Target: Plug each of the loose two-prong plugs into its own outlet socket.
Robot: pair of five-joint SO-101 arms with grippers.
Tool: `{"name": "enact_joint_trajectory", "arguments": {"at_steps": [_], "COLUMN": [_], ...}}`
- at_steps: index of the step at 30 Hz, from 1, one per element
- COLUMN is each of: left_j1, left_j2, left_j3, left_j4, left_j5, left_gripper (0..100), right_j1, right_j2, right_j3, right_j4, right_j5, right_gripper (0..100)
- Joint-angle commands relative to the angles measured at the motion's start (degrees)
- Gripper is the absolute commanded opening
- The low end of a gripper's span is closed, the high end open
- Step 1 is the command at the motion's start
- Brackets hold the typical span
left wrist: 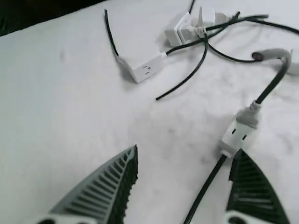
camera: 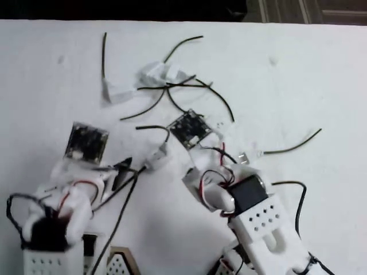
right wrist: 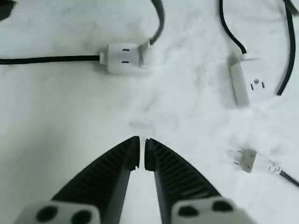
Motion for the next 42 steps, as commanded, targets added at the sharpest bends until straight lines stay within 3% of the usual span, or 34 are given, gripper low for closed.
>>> {"name": "enact_joint_trajectory", "arguments": {"at_steps": [1, 8, 12, 27, 34, 42], "left_j1": [0.8, 0.9, 1.1, 12.4, 13.2, 13.3], "left_j2": [13.9, 24.1, 29.0, 55.6, 71.2, 87.6], "left_j3": [-7.0, -8.4, -8.9, -19.5, -25.8, -37.5], "left_j4": [1.6, -1.6, -1.8, -5.3, -11.1, -11.0], "left_j5": [-2.8, -5.4, -5.8, -5.9, -5.8, -5.9], "left_gripper": [32, 32, 32, 34, 34, 24], "right_j1": [3.1, 10.8, 14.7, 14.8, 14.7, 15.0], "right_j2": [-1.1, -1.1, -1.0, -1.0, -1.0, -1.0], "right_j3": [3.1, 12.1, 12.7, 17.8, 18.2, 18.3], "right_j4": [-4.2, -18.7, -21.6, -27.8, -28.1, -29.1], "right_j5": [-4.0, -4.0, -4.0, -4.3, -4.2, -4.2], "right_gripper": [1.8, 1.8, 1.8, 1.8, 1.8, 1.8]}}
